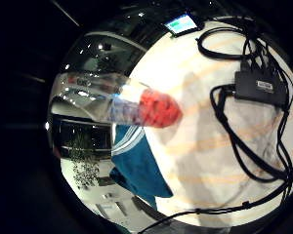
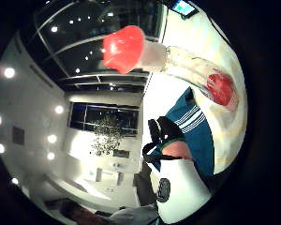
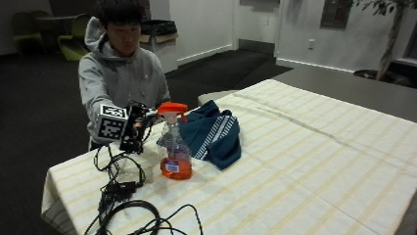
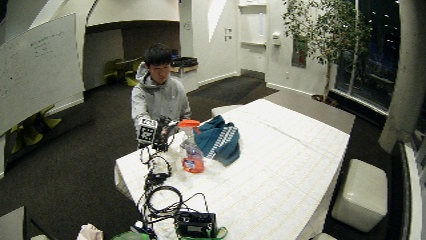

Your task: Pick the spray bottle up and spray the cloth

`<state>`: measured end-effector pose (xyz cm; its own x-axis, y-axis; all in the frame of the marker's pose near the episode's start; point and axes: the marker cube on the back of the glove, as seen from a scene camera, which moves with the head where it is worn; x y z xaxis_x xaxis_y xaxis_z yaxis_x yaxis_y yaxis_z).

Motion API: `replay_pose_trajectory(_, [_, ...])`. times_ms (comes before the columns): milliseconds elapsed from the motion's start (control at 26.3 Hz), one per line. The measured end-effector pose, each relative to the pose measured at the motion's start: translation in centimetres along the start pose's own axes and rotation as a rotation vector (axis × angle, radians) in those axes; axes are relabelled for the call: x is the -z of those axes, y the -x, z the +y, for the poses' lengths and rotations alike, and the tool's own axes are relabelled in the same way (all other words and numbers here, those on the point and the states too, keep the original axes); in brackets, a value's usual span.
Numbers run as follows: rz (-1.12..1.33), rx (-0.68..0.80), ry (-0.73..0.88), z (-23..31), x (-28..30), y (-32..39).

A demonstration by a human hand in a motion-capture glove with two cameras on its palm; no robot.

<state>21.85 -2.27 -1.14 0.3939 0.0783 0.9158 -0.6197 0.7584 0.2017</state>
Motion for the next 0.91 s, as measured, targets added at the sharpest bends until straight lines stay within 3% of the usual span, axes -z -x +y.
replay_pose_trajectory(343, [-0.089,-0.089,0.075,-2.7,-2.5,0.0])
replay_pose_trajectory(761, [-0.113,-0.054,0.037,-6.8,-4.2,1.7])
replay_pose_trajectory(913, [-0.084,-0.005,0.097,-8.4,-5.0,2.6])
